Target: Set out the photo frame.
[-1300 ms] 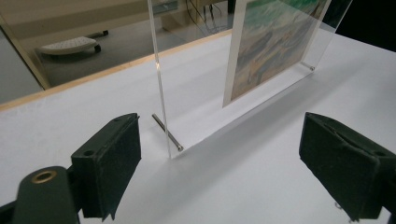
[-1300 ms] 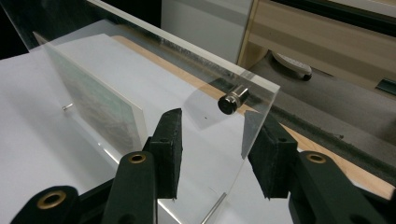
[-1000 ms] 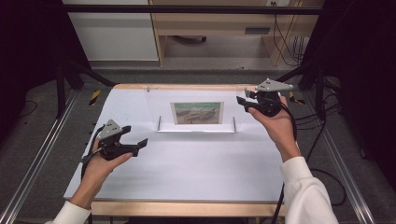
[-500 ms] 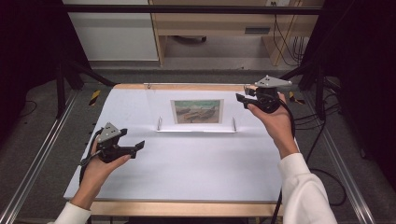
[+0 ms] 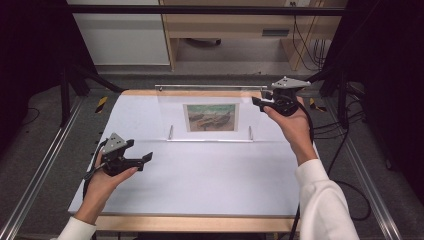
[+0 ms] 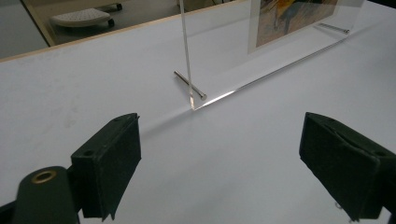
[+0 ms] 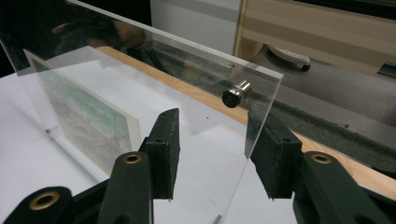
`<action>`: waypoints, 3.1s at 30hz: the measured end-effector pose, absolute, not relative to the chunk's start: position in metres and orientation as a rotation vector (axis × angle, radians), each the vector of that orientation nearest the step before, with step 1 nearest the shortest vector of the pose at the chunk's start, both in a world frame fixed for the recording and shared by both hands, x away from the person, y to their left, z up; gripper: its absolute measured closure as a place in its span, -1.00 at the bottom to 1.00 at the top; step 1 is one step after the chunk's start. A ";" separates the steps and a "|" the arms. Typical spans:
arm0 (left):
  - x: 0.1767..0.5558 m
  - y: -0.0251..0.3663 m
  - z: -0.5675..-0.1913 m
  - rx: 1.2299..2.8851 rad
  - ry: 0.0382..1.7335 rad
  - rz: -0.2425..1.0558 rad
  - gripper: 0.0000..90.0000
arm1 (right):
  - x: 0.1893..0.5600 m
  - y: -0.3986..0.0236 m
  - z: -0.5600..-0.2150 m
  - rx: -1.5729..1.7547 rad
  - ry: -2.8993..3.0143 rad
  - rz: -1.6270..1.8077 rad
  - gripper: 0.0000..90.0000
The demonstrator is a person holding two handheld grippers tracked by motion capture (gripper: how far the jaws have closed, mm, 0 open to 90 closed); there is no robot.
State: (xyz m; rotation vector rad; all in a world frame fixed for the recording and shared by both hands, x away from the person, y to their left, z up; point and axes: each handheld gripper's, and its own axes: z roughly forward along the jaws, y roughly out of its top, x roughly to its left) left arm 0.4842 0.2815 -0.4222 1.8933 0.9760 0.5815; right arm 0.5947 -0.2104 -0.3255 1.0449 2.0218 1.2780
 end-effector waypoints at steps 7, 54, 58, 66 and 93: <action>0.485 0.284 -0.424 1.894 0.990 0.580 -0.72 | 0.601 -0.211 -0.326 1.073 2.017 1.293 0.21; 0.485 0.287 -0.427 1.916 1.017 0.578 -0.76 | 0.606 -0.198 -0.328 1.148 1.990 1.173 -0.72; 0.485 0.287 -0.427 1.918 1.019 0.577 -0.76 | 0.604 -0.201 -0.326 1.144 1.986 1.181 -0.79; 0.485 0.287 -0.429 1.910 1.036 0.585 -0.76 | 0.590 -0.202 -0.317 1.155 1.954 1.165 -0.83; 0.476 0.284 -0.438 1.979 1.059 0.626 -0.89 | 0.500 -0.237 -0.346 1.215 1.894 1.142 -0.86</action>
